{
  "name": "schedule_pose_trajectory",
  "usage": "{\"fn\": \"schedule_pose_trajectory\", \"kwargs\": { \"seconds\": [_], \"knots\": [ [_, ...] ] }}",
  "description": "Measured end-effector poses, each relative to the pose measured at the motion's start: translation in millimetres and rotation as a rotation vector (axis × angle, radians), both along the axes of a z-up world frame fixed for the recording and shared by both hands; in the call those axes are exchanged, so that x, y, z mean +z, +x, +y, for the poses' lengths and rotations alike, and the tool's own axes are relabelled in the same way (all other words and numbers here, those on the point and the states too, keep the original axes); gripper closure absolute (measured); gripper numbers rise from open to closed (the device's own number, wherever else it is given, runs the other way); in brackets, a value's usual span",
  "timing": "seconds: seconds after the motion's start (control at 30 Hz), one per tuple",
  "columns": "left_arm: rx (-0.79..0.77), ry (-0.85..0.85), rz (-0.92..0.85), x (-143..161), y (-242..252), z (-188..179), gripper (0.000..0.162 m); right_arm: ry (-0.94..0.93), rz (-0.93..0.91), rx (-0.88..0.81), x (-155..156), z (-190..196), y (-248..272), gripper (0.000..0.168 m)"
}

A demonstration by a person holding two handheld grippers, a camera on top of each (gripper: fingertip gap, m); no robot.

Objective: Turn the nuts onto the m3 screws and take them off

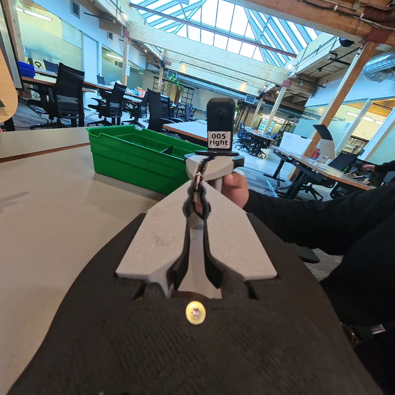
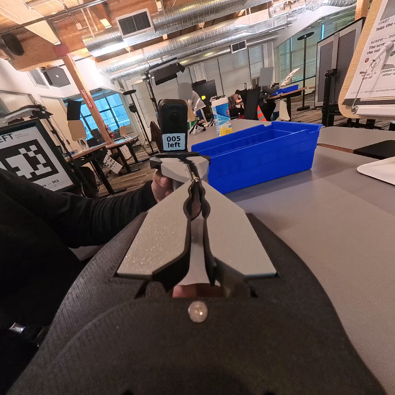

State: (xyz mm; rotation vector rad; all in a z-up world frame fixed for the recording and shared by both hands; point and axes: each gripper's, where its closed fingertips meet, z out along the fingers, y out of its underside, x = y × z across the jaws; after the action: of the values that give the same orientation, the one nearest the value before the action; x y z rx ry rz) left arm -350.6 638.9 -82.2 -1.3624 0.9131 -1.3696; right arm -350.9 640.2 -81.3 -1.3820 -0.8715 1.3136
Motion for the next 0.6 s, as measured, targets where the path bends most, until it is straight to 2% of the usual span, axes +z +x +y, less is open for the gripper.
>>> {"fn": "schedule_pose_trajectory", "kwargs": {
  "seconds": [0.4,0.6],
  "knots": [
    [-0.015,-0.006,0.0,-2,1,-1,0.16,-0.035,0.036,0.013,2,0,0,0.168],
    [-0.034,0.021,0.062,-12,9,-7,0.16,-0.046,0.075,0.026,6,-1,1,0.168]
  ]
}}
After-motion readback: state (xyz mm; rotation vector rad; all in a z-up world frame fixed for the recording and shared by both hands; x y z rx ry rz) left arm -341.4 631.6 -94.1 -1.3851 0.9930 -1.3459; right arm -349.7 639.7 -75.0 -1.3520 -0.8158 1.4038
